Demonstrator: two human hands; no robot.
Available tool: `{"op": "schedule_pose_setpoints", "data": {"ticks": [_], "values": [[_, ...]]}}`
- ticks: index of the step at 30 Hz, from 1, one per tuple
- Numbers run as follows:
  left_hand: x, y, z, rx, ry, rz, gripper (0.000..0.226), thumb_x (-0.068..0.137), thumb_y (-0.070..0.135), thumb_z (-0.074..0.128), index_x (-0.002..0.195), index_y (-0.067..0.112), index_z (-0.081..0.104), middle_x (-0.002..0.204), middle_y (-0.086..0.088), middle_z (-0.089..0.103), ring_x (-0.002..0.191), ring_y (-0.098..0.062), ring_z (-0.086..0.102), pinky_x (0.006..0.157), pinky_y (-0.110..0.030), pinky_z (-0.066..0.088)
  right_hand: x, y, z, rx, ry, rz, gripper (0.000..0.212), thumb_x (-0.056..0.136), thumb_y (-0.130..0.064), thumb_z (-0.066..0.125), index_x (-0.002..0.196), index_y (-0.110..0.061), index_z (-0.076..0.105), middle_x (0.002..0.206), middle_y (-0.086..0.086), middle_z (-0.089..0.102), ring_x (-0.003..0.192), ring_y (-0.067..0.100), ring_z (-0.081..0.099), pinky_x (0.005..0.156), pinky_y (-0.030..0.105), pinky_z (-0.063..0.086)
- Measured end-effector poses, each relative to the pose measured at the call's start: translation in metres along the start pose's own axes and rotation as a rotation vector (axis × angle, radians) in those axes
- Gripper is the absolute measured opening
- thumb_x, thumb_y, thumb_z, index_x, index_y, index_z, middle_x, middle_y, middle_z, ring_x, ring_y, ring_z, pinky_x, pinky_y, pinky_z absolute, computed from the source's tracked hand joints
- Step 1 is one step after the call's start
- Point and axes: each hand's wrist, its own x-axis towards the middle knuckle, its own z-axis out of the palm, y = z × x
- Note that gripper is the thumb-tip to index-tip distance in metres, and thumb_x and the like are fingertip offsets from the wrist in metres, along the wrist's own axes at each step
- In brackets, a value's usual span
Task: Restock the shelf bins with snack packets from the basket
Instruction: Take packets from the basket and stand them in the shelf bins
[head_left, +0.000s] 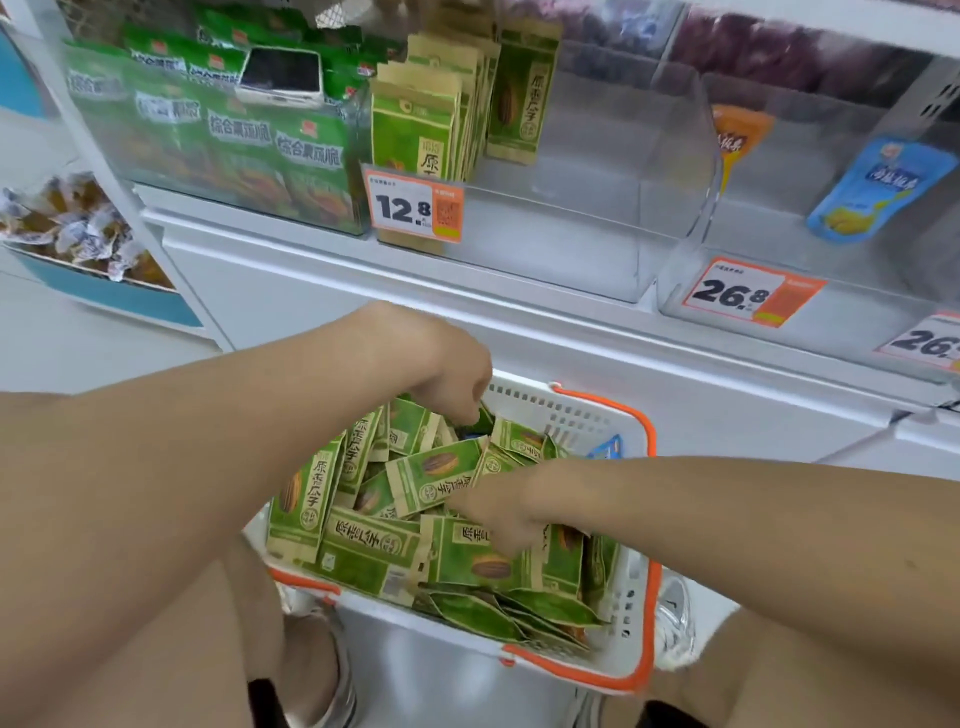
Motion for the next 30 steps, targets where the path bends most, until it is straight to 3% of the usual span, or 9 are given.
{"op": "schedule_pose_setpoints", "data": {"ticks": [2,5,9,14,16,19,22,25,30], "values": [[0.003,0.008,0.001,0.038,-0.006,0.005,0.043,0.103,0.045,0.051,0.129,0.015,0.068,0.126,-0.008,0.069,0.09,-0.026,0.056,0.074,-0.034,0.043,0.005,-0.005,0.003,0.081,-0.003,-0.034,0.086,0.093,-0.005,0.062,0.163,-0.014,0.014,0.111,0.007,0.062,0.072,0.019,0.06,0.05,0.028,0.046],[0.008,0.015,-0.001,0.085,-0.001,0.003,0.039,0.104,0.041,0.051,0.129,0.015,0.067,0.124,-0.007,0.069,0.09,-0.027,0.059,0.062,-0.03,0.039,0.012,-0.006,-0.002,0.128,0.081,-0.036,0.068,0.092,-0.011,0.068,0.151,-0.009,0.035,0.101,0.007,0.061,0.077,0.02,0.062,0.053,0.03,0.05],[0.012,0.017,-0.006,0.06,0.034,-0.012,0.033,0.105,0.026,0.046,0.128,0.016,0.068,0.107,-0.005,0.061,0.066,-0.02,0.046,0.053,-0.029,0.032,0.014,-0.006,0.002,0.084,0.096,-0.029,0.045,0.093,-0.028,0.073,0.132,-0.011,0.056,0.113,0.008,0.065,0.097,0.027,0.065,0.085,0.043,0.06],[0.012,0.012,-0.011,0.026,0.05,-0.046,0.038,0.1,0.02,0.045,0.132,0.022,0.066,0.127,-0.005,0.066,0.098,-0.029,0.066,0.081,-0.038,0.056,0.004,0.013,-0.015,0.115,0.161,0.004,0.024,0.096,-0.02,0.065,0.113,-0.004,0.06,0.096,0.007,0.063,0.082,0.025,0.058,0.071,0.038,0.052],[0.01,0.011,-0.018,0.019,0.061,-0.069,0.029,0.1,0.02,0.047,0.122,0.018,0.067,0.12,-0.005,0.066,0.107,-0.029,0.067,0.089,-0.042,0.057,-0.011,0.023,-0.038,0.257,0.249,0.026,0.025,0.096,-0.017,0.062,0.115,-0.003,0.056,0.095,0.007,0.057,0.082,0.024,0.052,0.068,0.038,0.044],[0.0,0.007,-0.034,0.026,0.075,-0.122,0.017,0.105,0.025,0.049,0.096,0.013,0.058,0.089,-0.002,0.056,0.094,-0.029,0.062,0.082,-0.039,0.054,-0.043,0.034,-0.075,0.543,0.391,0.057,0.037,0.096,-0.019,0.061,0.131,-0.01,0.052,0.114,0.012,0.065,0.093,0.027,0.062,0.079,0.045,0.054],[-0.014,-0.009,-0.045,0.007,0.086,-0.262,0.023,0.106,0.028,0.047,0.091,0.012,0.053,0.09,-0.004,0.057,0.083,-0.027,0.059,0.077,-0.037,0.052,-0.074,0.04,-0.104,0.822,0.514,0.056,0.033,0.096,-0.015,0.061,0.129,-0.013,0.057,0.113,0.014,0.07,0.094,0.026,0.069,0.083,0.042,0.059],[-0.034,-0.029,-0.056,-0.117,0.214,-0.396,0.033,0.107,0.035,0.044,0.09,0.009,0.054,0.082,-0.006,0.056,0.061,-0.021,0.059,0.063,-0.033,0.049,-0.101,0.039,-0.125,1.039,0.767,0.013,0.009,0.099,-0.003,0.052,0.103,-0.006,0.059,0.09,0.008,0.062,0.078,0.02,0.057,0.063,0.027,0.046],[-0.051,-0.04,-0.067,-0.875,0.471,-0.371,0.064,0.108,0.061,0.029,0.107,0.004,0.059,0.084,-0.017,0.075,0.06,-0.031,0.076,0.058,-0.043,0.065,-0.114,0.043,-0.147,1.21,1.26,0.104,0.019,0.097,-0.026,0.043,0.114,-0.025,0.052,0.109,0.001,0.064,0.105,0.025,0.064,0.093,0.045,0.054]]}}
